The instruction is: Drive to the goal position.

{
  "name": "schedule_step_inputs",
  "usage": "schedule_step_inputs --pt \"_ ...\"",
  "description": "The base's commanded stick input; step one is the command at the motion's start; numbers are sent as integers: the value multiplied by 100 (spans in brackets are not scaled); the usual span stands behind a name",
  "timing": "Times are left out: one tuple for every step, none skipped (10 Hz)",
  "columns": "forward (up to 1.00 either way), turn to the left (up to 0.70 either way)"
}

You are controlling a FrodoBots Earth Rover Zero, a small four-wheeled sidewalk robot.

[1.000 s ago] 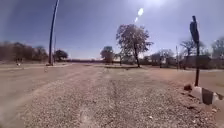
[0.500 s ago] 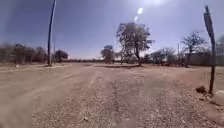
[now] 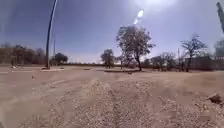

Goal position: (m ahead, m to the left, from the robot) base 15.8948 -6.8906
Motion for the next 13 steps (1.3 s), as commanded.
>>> schedule_step_inputs --pt "100 -27" --pt "100 -27" --pt "100 -27" --pt "100 -27" --pt "100 -27" --pt "100 -27" --pt "100 -27" --pt "100 -27" --pt "100 -27" --pt "100 -27" --pt "100 -22" --pt "100 -13" --pt "100 -4"
